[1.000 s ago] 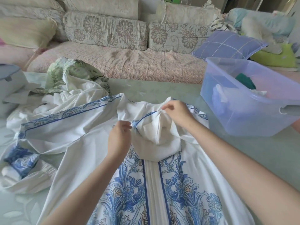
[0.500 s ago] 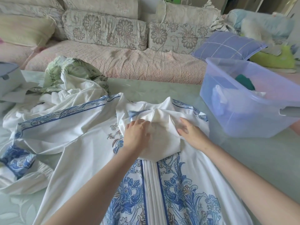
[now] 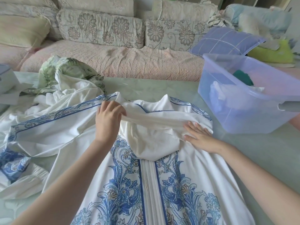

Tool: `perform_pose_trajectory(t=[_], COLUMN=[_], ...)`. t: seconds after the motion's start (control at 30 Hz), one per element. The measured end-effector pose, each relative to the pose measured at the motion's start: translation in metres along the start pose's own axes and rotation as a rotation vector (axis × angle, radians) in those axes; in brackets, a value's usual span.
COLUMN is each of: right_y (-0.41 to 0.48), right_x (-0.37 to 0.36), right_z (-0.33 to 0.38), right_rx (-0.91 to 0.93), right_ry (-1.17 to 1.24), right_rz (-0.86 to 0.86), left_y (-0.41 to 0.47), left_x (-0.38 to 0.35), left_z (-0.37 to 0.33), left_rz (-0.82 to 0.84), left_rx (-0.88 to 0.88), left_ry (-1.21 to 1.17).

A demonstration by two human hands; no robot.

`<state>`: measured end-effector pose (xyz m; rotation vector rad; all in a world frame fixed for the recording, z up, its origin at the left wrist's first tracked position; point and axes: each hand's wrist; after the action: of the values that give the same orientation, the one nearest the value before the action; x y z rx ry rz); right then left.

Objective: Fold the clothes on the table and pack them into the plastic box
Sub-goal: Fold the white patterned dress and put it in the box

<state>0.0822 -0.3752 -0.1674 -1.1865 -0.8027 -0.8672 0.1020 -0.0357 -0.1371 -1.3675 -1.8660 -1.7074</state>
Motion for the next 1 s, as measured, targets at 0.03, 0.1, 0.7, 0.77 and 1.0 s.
perform_pose_trajectory(t=[0.03,0.1,0.7,0.77,1.0], right_y=[-0.001,-0.002,0.018,0.024,0.026], right_x=[-0.002,-0.005,0.034,0.037,0.024], right_z=[-0.001,-0.002,-0.009,-0.012,-0.016], right_rx=[0.007,0.022,0.011,-0.046,-0.081], right_ry=[-0.005,-0.004,0.423,0.38,0.247], right_rz=[-0.007,-0.015,-0.6,-0.52,-0.379], left_y=[0.002,0.014,0.02,0.023,0.019], left_x=[0.001,0.01,-0.005,-0.01,-0.006], left_z=[0.001,-0.002,0.026,0.031,0.045], left_rz=[-0.039,-0.111,0.495,0.701,0.712], left_rx=[-0.069,-0.126,0.316,0.285,0.363], left_ry=[0.037,0.054,-0.067,0.043,-0.073])
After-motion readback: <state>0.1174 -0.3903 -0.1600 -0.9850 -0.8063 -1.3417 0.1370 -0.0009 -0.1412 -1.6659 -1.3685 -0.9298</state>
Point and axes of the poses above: each hand's wrist, its own y-axis towards the middle knuckle, its own x-axis out of the back of the hand, z = x × y, and after that the axes turned 8 degrees about z, right-handed
